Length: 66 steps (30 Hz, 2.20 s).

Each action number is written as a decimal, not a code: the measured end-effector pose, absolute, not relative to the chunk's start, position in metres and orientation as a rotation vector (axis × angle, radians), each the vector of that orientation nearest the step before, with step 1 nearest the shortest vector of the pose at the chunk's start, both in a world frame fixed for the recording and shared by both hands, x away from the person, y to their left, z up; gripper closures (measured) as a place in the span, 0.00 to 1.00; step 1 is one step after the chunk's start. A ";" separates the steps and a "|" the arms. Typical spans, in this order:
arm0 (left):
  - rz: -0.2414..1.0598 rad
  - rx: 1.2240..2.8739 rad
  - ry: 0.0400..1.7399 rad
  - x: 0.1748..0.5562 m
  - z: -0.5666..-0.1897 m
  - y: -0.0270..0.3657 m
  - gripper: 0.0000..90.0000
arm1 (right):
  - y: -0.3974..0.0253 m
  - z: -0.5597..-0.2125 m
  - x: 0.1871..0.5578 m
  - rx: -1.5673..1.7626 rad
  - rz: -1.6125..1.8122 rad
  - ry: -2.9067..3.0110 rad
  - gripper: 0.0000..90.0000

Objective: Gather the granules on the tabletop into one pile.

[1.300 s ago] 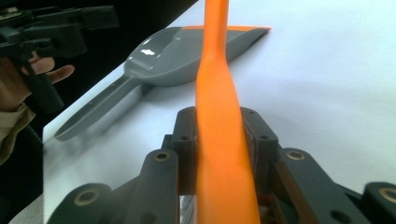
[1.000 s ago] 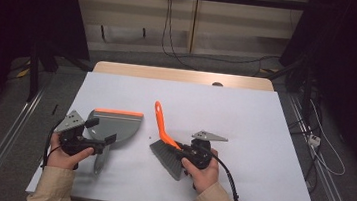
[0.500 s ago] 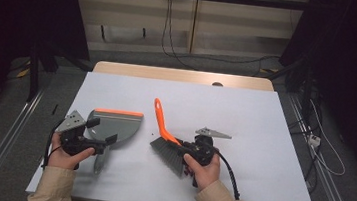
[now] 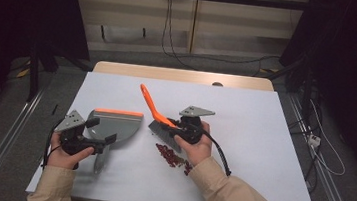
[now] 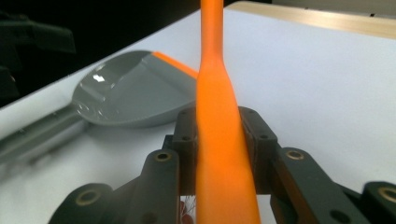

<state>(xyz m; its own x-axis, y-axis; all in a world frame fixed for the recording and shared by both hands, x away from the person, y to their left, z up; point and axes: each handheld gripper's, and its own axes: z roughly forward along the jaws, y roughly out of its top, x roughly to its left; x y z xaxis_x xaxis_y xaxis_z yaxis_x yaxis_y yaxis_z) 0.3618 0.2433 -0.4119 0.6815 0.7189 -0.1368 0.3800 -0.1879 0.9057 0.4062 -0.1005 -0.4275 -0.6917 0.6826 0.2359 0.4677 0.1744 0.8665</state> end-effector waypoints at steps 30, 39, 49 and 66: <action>0.395 1.816 0.870 0.362 -0.413 0.242 0.08 | -0.130 -0.414 0.378 0.949 1.479 2.323 0.79; 0.394 1.812 0.874 0.362 -0.412 0.241 0.08 | -0.129 -0.425 0.394 0.870 1.430 2.326 0.79; 0.392 1.819 0.870 0.362 -0.412 0.242 0.08 | -0.118 -0.430 0.386 0.762 1.413 2.404 0.79; 0.394 1.818 0.868 0.361 -0.412 0.241 0.08 | -0.175 -0.427 0.342 0.915 1.405 2.189 0.79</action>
